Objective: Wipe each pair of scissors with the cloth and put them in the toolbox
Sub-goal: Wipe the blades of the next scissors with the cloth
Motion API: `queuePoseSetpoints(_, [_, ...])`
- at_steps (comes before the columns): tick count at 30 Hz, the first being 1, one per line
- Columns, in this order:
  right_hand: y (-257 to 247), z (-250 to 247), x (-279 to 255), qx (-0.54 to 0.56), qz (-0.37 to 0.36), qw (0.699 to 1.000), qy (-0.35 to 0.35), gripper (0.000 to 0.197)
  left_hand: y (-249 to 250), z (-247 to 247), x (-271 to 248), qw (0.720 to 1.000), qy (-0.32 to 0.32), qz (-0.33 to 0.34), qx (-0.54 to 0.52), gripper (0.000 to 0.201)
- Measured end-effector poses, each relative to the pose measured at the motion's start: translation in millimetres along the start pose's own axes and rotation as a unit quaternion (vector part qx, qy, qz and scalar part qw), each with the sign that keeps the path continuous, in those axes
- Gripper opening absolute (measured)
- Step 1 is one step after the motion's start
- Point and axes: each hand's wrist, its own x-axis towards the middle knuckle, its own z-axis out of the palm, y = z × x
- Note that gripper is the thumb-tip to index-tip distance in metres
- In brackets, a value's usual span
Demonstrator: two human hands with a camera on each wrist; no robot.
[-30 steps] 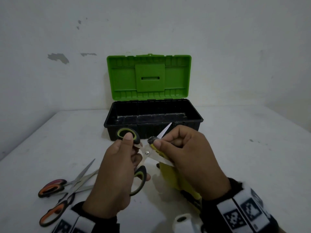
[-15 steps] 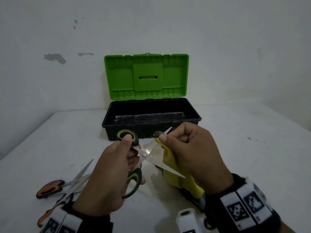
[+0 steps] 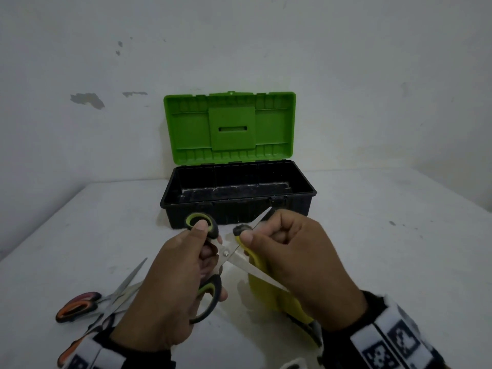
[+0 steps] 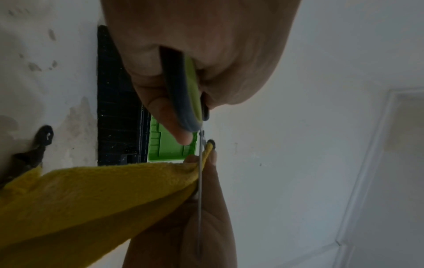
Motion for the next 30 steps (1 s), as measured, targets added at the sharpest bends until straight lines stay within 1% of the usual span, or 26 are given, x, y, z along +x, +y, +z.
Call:
queuePoseSetpoints(2, [2.8,-6.1,5.4,0.009,0.000,1.000,0.025,0.020,-0.5,-0.2,0.3,1.000,-0.002,0.001,0.000,0.040])
queuePoseSetpoints(4, [9.2,-16.3,15.1,0.010,0.003,0.998,0.065,0.026,-1.9,-1.7,0.8,1.000,-0.008,-0.006,-0.005,0.041])
queuePoseSetpoints(7, [20.0,-38.2,32.4,-0.036,0.016,0.988,0.150,0.026,-3.4,-4.8,0.1,0.999,-0.030,-0.019,-0.004,0.040])
queuePoseSetpoints(9, [24.5,-54.9,43.5,-0.087,0.012,0.979,0.185,0.026,-5.1,-6.9,-2.5,0.998,-0.041,-0.024,0.028,0.040])
queuePoseSetpoints(12, [25.8,-69.5,58.2,-0.134,0.006,0.971,0.196,0.026,-10.4,-5.1,-5.7,0.995,-0.065,-0.025,0.069,0.043])
queuePoseSetpoints(16, [15.8,-58.4,67.3,-0.158,-0.026,0.968,0.195,0.023,-16.1,5.5,-4.6,0.990,-0.087,-0.034,0.107,0.041])
queuePoseSetpoints(17, [11.4,-51.9,66.6,-0.154,-0.034,0.970,0.186,0.022,-17.2,8.5,-3.6,0.989,-0.089,-0.031,0.110,0.041])
queuePoseSetpoints(19, [3.8,-38.2,61.2,-0.128,-0.044,0.980,0.144,0.021,-18.3,13.4,-0.8,0.990,-0.086,-0.022,0.109,0.042])
queuePoseSetpoints(21, [-1.8,-27.3,51.2,-0.093,-0.055,0.991,0.081,0.022,-19.1,14.1,3.6,0.991,-0.072,-0.015,0.109,0.040])
queuePoseSetpoints(23, [-3.7,-23.3,39.7,-0.063,-0.074,0.995,0.008,0.021,-18.7,10.8,8.8,0.993,-0.050,-0.004,0.106,0.040])
queuePoseSetpoints(25, [-0.2,-25.5,30.3,-0.054,-0.088,0.993,-0.062,0.020,-17.3,6.1,13.2,0.996,-0.027,0.005,0.090,0.042])
queuePoseSetpoints(27, [6.1,-30.0,22.7,-0.062,-0.089,0.988,-0.114,0.021,-16.2,2.6,16.3,0.996,-0.016,0.013,0.083,0.043])
queuePoseSetpoints(30, [14.3,-32.6,15.5,-0.068,-0.103,0.980,-0.156,0.022,-14.9,1.0,17.7,0.995,-0.018,0.036,0.095,0.043])
